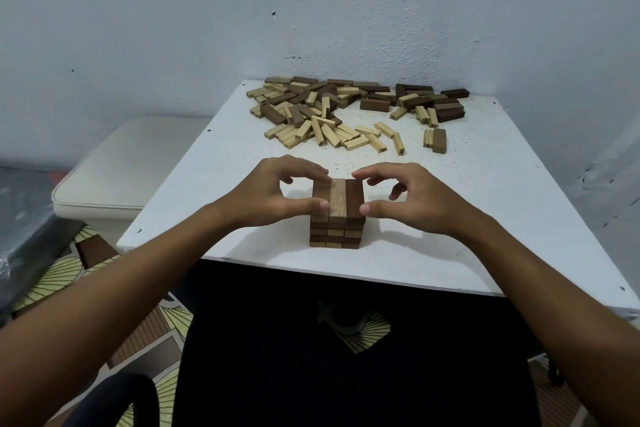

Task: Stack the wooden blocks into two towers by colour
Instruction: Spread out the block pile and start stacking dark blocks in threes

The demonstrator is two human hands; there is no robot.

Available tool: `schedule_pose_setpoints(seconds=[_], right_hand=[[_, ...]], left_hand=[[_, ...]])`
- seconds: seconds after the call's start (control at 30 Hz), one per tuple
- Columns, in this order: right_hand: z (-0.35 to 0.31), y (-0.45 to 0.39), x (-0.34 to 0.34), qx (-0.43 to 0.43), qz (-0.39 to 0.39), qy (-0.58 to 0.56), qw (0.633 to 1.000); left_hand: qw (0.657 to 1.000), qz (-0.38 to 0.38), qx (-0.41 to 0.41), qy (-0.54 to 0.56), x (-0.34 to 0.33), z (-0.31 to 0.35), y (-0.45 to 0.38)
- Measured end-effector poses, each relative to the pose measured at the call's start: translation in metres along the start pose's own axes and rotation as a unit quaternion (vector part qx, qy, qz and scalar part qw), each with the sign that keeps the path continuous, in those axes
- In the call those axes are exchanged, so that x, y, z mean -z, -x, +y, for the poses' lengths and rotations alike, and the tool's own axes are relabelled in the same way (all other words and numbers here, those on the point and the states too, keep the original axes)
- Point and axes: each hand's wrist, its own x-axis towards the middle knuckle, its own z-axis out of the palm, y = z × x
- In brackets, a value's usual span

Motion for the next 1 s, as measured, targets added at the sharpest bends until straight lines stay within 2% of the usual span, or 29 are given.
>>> schedule_pose_setpoints(seconds=[0.3, 0.53, 0.87, 1.0], right_hand=[[0.002, -0.003, -0.002, 0.000, -0.005, 0.009, 1.000], [0.004, -0.012, 0.003, 0.008, 0.021, -0.001, 1.000], [0.031, -0.077, 0.020, -0.015, 0.084, -0.012, 0.996], [0.042, -0.118, 0.013, -0.025, 0.089, 0.023, 0.995]], left_hand=[[1.000, -0.003, -0.007, 0.003, -0.002, 0.000, -0.002], [1.000, 0.029, 0.002, -0.003, 0.006, -0.006, -0.014], [0.994, 0.073, 0.008, -0.082, 0.029, -0.050, -0.072], [0.988, 0.108, 0.011, -0.113, 0.034, -0.077, -0.102]])
